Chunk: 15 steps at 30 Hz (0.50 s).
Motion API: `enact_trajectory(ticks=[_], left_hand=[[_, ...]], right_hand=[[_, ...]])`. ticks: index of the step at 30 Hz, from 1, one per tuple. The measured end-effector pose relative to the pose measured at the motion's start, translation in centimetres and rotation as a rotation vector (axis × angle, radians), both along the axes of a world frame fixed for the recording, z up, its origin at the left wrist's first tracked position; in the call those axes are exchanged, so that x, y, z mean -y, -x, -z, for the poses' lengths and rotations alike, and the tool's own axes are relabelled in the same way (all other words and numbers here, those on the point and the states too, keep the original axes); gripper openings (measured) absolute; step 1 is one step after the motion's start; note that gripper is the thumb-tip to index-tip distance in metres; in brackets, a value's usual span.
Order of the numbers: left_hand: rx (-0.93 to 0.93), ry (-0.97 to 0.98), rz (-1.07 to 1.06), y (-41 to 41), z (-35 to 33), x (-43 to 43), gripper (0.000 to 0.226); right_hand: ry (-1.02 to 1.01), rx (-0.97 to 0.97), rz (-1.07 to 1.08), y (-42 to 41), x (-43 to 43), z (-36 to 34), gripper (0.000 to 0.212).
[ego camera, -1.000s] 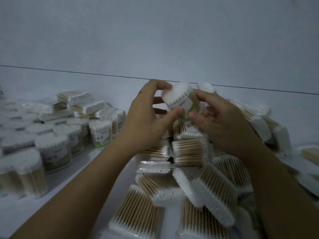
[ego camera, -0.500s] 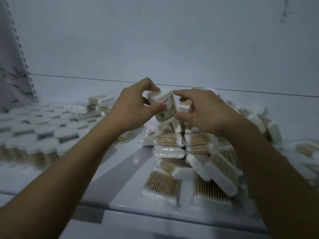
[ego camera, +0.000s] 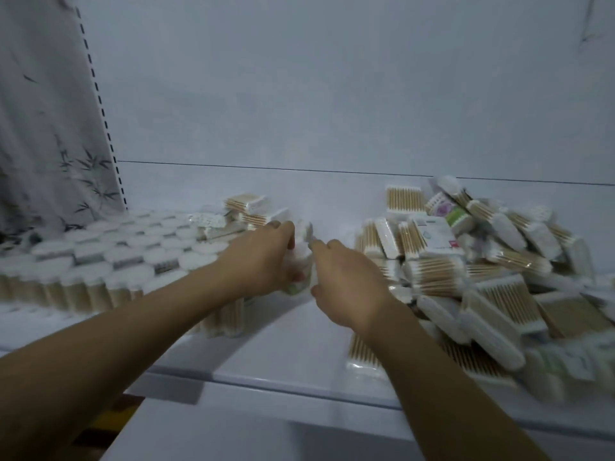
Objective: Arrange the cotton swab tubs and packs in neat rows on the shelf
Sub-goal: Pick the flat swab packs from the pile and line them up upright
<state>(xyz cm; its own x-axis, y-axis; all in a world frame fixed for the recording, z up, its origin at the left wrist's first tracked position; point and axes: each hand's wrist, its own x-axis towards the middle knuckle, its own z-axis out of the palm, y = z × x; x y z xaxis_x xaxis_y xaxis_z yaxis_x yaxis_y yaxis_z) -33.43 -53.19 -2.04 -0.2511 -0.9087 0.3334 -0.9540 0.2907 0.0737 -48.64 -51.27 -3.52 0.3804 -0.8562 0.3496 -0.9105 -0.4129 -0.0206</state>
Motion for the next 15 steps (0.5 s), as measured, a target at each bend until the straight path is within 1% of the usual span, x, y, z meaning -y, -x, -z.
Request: enact_trajectory(ticks=[2,4,6,8,10,13,15], left_hand=[[0.027,-0.015,0.027,-0.2,0.1,0.3,0.05],[0.141,-0.01,0.042,0.0,0.2,0.5,0.049],[0.22,-0.052,0.038,0.0,-0.2,0.6,0.052],[0.149,-0.148,0.042,-0.7,-1.0,0.9,0.051],[0.049,-0.189,0.076,-1.9,-1.9,1.2,0.043],[-0.056,-0.142,0.118,-4.0,-2.4,1.5,0.033],[-0.052,-0.096,0.095,-5.2,-2.5,1.8,0.03]], right_hand=[[0.042,-0.107,0.027,-1.1,0.0,0.4,0.046],[0.021,-0.195,0.061,-1.8,0.1,0.8,0.046],[-0.014,-0.226,0.085,-2.0,0.3,0.9,0.046],[-0.012,-0.23,0.092,-2.2,0.5,0.6,0.047],[0.004,-0.195,0.072,-2.5,0.7,0.1,0.048],[0.028,-0.144,0.036,-3.9,0.8,-0.1,0.05],[0.044,-0.154,0.03,-5.2,0.9,0.0,0.047]])
